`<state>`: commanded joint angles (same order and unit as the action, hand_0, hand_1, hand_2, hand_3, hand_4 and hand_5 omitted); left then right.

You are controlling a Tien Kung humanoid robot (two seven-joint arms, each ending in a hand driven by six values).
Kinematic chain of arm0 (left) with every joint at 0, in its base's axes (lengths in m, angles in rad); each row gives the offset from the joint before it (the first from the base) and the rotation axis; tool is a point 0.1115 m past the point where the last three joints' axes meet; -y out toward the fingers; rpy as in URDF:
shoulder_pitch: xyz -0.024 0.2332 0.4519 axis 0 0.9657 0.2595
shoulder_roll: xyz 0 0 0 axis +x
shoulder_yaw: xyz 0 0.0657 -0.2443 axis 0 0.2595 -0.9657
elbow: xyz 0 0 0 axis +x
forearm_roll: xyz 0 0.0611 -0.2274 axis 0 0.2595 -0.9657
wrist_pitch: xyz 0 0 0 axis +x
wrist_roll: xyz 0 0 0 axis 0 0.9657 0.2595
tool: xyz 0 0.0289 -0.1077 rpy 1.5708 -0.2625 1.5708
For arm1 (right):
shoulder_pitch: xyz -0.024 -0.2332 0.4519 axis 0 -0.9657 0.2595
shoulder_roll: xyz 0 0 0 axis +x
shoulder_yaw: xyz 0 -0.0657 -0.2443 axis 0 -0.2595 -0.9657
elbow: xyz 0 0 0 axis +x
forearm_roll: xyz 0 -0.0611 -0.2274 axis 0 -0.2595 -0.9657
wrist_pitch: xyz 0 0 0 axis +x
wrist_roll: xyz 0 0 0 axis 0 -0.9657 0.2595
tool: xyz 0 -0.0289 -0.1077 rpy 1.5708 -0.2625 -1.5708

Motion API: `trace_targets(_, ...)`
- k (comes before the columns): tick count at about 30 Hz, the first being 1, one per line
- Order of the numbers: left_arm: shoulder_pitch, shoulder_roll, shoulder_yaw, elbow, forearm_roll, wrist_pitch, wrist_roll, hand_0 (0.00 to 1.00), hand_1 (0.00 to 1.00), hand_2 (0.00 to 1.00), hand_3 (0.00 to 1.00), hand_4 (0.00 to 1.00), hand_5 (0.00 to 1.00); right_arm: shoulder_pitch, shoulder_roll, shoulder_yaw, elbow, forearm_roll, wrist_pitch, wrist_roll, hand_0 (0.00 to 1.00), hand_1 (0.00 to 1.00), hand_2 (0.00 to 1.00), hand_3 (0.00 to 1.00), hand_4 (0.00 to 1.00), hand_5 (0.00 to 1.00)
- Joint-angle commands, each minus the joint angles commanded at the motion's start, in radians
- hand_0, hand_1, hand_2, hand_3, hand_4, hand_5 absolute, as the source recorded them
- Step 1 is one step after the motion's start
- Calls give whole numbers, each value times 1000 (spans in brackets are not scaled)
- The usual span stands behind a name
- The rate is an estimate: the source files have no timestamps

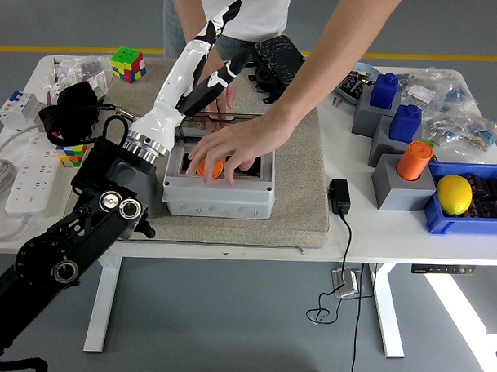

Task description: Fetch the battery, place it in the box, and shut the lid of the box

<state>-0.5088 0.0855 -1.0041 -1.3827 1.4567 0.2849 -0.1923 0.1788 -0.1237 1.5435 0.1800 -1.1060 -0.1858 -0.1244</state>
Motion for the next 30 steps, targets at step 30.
trace_targets(30,-8,0,-6,0,296,-57,227,998,998,980,972,998,998,8,0,-2,0,9,0,1,818,758,734,793,998,998)
